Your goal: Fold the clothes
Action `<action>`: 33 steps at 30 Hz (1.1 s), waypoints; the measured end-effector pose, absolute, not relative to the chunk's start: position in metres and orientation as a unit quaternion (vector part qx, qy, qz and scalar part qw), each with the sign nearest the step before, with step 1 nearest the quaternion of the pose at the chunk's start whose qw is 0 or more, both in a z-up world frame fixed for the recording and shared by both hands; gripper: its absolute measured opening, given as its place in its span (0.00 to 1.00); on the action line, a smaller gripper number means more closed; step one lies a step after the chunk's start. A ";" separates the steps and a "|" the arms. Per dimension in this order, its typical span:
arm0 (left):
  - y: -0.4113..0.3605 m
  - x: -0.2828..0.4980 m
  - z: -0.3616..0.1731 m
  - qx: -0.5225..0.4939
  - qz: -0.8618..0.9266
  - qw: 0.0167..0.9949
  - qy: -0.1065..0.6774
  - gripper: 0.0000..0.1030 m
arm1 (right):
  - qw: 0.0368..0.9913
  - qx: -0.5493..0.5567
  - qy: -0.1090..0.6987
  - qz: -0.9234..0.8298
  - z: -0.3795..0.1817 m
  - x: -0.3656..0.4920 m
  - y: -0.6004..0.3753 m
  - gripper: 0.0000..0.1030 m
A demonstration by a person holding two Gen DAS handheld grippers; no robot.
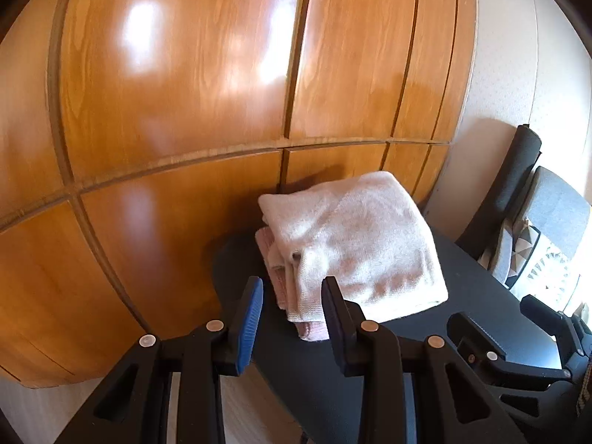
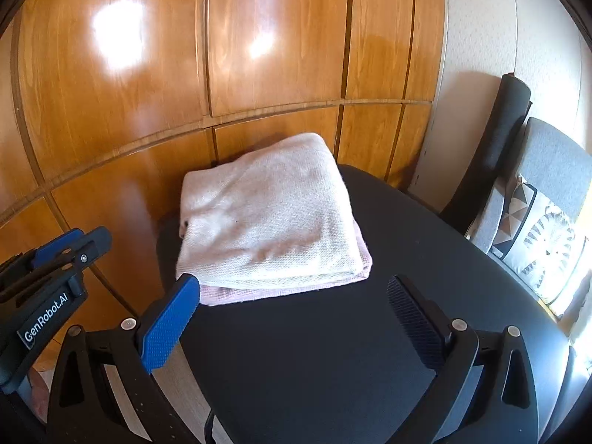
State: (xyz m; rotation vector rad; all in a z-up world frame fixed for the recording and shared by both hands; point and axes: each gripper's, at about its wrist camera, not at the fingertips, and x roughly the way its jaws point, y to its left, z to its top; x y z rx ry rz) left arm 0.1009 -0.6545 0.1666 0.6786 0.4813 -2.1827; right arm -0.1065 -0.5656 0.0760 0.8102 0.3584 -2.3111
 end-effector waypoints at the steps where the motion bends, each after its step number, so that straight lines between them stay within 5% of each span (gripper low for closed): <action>1: -0.654 0.102 0.167 0.270 -0.858 0.395 0.188 0.32 | 0.328 0.310 0.137 -0.882 0.076 -0.105 -0.565 1.00; 33: -0.632 0.075 0.149 0.296 -0.834 0.438 0.158 0.32 | 0.292 0.316 0.144 -0.891 0.059 -0.114 -0.555 1.00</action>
